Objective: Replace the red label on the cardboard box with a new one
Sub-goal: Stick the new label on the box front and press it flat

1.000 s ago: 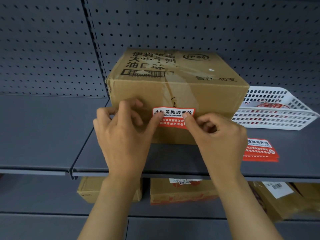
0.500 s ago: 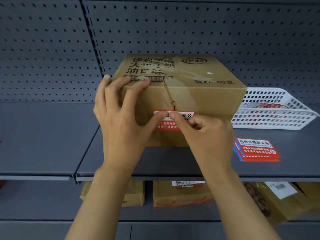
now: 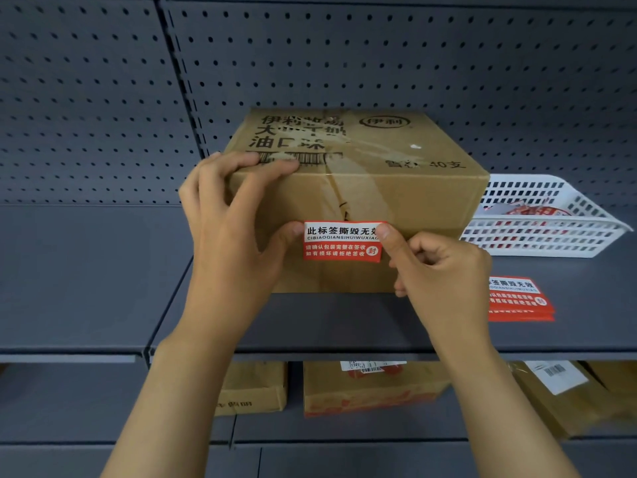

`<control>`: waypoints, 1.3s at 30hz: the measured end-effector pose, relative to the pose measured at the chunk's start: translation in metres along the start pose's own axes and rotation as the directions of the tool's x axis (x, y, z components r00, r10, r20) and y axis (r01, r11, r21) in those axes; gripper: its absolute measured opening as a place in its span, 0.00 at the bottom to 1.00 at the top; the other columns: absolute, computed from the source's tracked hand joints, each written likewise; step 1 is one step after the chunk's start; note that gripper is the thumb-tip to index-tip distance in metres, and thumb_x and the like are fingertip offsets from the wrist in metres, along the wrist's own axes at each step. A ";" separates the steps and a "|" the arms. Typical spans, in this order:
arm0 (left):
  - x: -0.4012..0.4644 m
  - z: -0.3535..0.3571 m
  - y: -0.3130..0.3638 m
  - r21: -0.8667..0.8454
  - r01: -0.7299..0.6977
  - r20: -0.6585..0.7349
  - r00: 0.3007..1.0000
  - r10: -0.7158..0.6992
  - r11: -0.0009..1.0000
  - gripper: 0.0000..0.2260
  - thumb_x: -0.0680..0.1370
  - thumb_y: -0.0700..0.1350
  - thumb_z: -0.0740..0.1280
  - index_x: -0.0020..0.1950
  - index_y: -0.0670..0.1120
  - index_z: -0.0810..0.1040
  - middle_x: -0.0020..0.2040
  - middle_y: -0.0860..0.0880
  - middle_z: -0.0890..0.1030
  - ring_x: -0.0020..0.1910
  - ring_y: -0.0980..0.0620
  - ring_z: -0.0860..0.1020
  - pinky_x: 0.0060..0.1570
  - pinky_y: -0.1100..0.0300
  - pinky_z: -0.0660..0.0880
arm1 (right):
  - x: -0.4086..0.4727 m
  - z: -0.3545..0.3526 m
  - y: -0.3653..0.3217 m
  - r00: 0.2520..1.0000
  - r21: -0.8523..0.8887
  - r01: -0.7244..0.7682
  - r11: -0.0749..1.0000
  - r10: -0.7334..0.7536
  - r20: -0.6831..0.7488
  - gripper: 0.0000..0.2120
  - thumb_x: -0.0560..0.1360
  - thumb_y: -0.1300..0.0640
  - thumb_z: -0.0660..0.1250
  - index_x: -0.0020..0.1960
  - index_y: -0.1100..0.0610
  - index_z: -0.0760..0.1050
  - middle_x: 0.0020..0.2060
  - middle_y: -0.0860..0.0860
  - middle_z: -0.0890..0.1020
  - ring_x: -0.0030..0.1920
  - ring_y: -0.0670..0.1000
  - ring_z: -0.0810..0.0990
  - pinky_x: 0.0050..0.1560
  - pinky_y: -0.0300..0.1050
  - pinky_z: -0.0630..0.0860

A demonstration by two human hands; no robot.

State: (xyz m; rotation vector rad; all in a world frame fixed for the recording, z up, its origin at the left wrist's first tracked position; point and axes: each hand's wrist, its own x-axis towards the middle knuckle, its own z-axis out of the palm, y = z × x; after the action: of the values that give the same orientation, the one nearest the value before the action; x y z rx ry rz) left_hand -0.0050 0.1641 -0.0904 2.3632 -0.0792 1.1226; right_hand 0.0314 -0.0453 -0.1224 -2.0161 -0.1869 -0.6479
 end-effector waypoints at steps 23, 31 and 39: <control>-0.006 0.002 0.004 0.137 -0.017 0.072 0.997 0.007 0.990 0.42 0.63 0.61 0.81 0.73 0.55 0.69 0.74 0.43 0.65 0.78 0.38 0.57 0.71 0.42 0.60 | -0.018 0.014 -0.006 0.995 -0.201 0.099 0.975 -0.097 0.021 0.32 0.74 0.30 0.67 0.27 0.56 0.77 0.20 0.50 0.79 0.23 0.53 0.78 0.30 0.51 0.76; -0.007 0.004 0.003 0.265 -0.009 0.063 0.998 -0.008 0.964 0.44 0.61 0.61 0.82 0.73 0.57 0.67 0.75 0.44 0.66 0.78 0.38 0.58 0.65 0.39 0.64 | -0.017 0.015 0.001 0.995 -0.274 0.099 0.957 -0.095 0.027 0.31 0.73 0.29 0.66 0.27 0.55 0.78 0.21 0.48 0.80 0.23 0.50 0.79 0.30 0.50 0.78; -0.007 0.003 0.003 0.267 -0.019 0.111 0.994 -0.012 0.963 0.48 0.59 0.60 0.83 0.75 0.57 0.64 0.76 0.43 0.63 0.79 0.37 0.56 0.66 0.36 0.62 | -0.023 0.017 -0.001 0.993 -0.292 0.117 0.949 -0.118 0.017 0.32 0.74 0.30 0.65 0.27 0.56 0.77 0.19 0.50 0.79 0.22 0.52 0.78 0.29 0.49 0.76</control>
State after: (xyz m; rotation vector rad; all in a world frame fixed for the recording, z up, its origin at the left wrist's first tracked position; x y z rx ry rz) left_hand -0.0080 0.1588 -0.0956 2.6662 0.0320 1.0577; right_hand 0.0179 -0.0273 -0.1395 -2.3018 -0.2224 -0.7895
